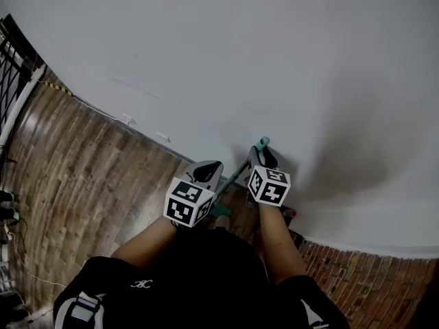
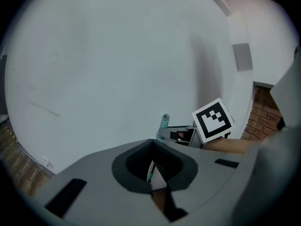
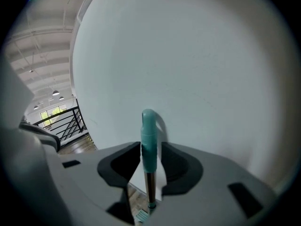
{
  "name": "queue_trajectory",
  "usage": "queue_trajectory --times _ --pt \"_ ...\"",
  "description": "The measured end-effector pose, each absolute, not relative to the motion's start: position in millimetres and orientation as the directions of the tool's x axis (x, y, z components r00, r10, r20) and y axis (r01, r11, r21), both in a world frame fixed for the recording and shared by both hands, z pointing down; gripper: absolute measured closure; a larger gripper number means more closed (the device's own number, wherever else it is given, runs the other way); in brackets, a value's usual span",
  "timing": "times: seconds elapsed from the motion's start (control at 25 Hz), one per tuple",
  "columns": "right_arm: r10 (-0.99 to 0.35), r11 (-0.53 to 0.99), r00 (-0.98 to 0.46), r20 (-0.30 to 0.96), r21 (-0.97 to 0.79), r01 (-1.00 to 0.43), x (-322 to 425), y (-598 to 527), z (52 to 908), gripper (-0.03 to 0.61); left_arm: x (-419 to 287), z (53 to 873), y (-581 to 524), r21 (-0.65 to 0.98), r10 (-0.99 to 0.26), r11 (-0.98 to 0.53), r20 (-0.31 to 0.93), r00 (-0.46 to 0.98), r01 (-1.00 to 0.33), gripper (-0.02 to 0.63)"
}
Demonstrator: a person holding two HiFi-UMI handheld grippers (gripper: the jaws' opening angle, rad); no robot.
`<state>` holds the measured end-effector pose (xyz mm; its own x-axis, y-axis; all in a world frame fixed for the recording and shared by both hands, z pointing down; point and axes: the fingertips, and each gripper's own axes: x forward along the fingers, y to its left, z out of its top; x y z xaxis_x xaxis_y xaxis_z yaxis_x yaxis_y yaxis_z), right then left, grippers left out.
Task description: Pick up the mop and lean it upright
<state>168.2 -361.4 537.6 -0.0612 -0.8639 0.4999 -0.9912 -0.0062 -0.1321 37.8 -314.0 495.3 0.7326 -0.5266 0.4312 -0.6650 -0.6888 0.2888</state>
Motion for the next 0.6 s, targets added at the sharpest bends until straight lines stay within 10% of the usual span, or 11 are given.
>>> queue_trajectory --times 0.6 --pt "-0.8 0.368 -0.427 0.421 -0.219 -0.904 112.7 -307.2 523.8 0.468 20.2 498.7 -322.9 0.281 -0.592 -0.617 0.449 0.669 -0.735 0.617"
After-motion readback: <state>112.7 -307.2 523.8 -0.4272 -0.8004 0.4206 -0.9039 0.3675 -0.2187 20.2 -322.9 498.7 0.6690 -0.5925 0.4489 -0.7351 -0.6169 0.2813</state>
